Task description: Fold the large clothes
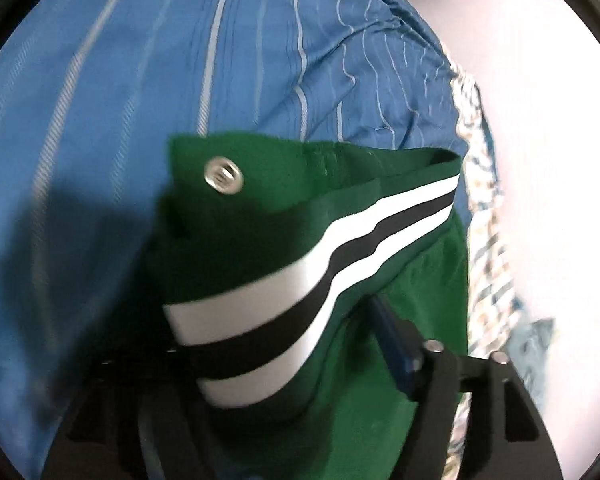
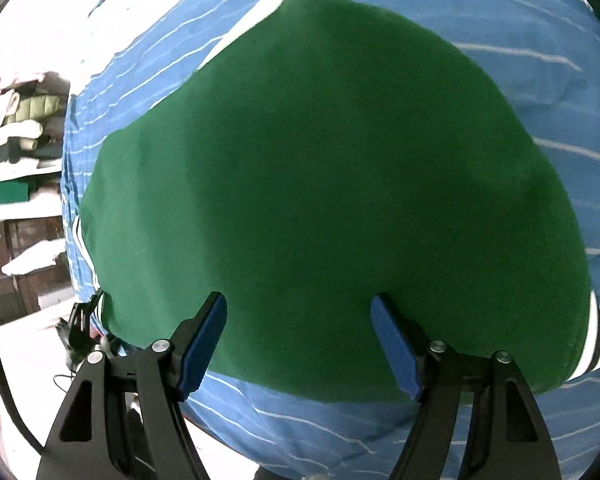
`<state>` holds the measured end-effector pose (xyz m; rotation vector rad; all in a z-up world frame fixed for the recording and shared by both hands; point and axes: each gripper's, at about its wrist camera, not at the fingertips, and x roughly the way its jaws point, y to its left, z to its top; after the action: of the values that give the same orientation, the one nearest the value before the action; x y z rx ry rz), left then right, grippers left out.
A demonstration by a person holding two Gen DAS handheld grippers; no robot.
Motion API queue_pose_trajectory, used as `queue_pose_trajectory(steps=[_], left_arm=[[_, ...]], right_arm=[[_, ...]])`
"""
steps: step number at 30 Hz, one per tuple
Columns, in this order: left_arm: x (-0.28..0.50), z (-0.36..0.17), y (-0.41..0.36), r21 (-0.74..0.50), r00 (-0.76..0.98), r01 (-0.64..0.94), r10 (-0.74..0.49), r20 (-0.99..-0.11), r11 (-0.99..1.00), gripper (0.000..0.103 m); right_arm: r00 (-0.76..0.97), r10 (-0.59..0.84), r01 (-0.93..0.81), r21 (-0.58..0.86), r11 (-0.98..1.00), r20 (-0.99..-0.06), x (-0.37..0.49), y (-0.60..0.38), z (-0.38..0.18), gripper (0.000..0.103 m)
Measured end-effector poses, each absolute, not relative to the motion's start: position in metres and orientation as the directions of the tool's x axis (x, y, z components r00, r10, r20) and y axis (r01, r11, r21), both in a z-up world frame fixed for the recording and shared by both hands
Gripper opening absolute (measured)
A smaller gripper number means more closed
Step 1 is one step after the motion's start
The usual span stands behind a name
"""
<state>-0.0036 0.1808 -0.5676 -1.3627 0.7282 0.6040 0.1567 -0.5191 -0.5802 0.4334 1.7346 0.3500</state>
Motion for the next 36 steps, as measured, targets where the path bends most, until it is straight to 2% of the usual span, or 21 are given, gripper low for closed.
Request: queue_pose_trajectory(steps=[3, 5, 6, 11, 16, 19, 20, 21, 23, 24, 27, 30, 34, 36], left_arm=[[0.018, -0.562, 0.172, -0.574, 0.588, -0.799, 0.038, -0.808, 0.181, 0.069], [0.032, -0.55, 0.167, -0.488, 0.528, -0.833, 0.11, -0.842, 0.26, 0.031], [0.037, -0.541, 0.166, -0.459, 0.509, -0.842, 0.135, -0.85, 0.285, 0.024], [0.045, -0.478, 0.179, -0.438, 0.529, -0.829, 0.233, -0.816, 0.348, 0.021], [0.043, -0.386, 0.205, -0.35, 0.56, -0.795, 0.38, -0.736, 0.495, 0.021], [0.059, -0.358, 0.218, -0.289, 0.564, -0.774, 0.406, -0.719, 0.563, 0.021], [0.062, -0.349, 0.213, -0.262, 0.569, -0.757, 0.406, -0.715, 0.599, 0.021], [0.066, -0.346, 0.208, -0.241, 0.571, -0.745, 0.407, -0.713, 0.622, 0.021], [0.075, -0.332, 0.183, -0.19, 0.594, -0.699, 0.41, -0.693, 0.69, 0.021], [0.085, -0.329, 0.174, -0.171, 0.602, -0.682, 0.412, -0.684, 0.712, 0.021], [0.096, -0.31, 0.126, -0.158, 0.675, -0.583, 0.367, -0.64, 0.797, 0.021], [0.109, -0.298, 0.064, -0.168, 0.743, -0.433, 0.245, -0.623, 0.886, 0.02], [0.131, -0.306, -0.037, -0.165, 0.761, -0.204, 0.051, -0.646, 0.965, 0.02], [0.137, -0.325, -0.086, -0.202, 0.729, -0.11, -0.059, -0.682, 0.973, 0.02]], right_arm=[[-0.185, 0.475, 0.122, 0.46, 0.88, -0.86, 0.159, -0.518, -0.59, 0.076], [-0.189, 0.479, 0.125, 0.463, 0.878, -0.857, 0.16, -0.517, -0.593, 0.076], [-0.192, 0.474, 0.119, 0.459, 0.88, -0.859, 0.162, -0.513, -0.593, 0.076], [-0.195, 0.474, 0.081, 0.467, 0.88, -0.859, 0.17, -0.488, -0.588, 0.076], [-0.179, 0.535, 0.078, 0.531, 0.844, -0.825, 0.175, -0.444, -0.573, 0.076], [-0.201, 0.54, 0.022, 0.548, 0.836, -0.817, 0.174, -0.407, -0.577, 0.074], [-0.223, 0.508, -0.009, 0.523, 0.853, -0.832, 0.173, -0.394, -0.583, 0.07], [-0.258, 0.449, -0.055, 0.477, 0.877, -0.856, 0.171, -0.378, -0.595, 0.061], [-0.32, 0.3, -0.158, 0.363, 0.918, -0.898, 0.164, -0.347, -0.628, 0.06], [-0.316, 0.278, -0.164, 0.341, 0.926, -0.907, 0.164, -0.341, -0.634, 0.062], [-0.335, 0.316, -0.118, 0.373, 0.92, -0.887, 0.173, -0.346, -0.624, 0.062], [-0.29, 0.464, -0.032, 0.493, 0.87, -0.837, 0.174, -0.39, -0.589, 0.062], [-0.21, 0.508, 0.06, 0.508, 0.859, -0.835, 0.162, -0.462, -0.549, 0.062], [-0.193, 0.502, 0.112, 0.489, 0.865, -0.843, 0.154, -0.493, -0.541, 0.063]])
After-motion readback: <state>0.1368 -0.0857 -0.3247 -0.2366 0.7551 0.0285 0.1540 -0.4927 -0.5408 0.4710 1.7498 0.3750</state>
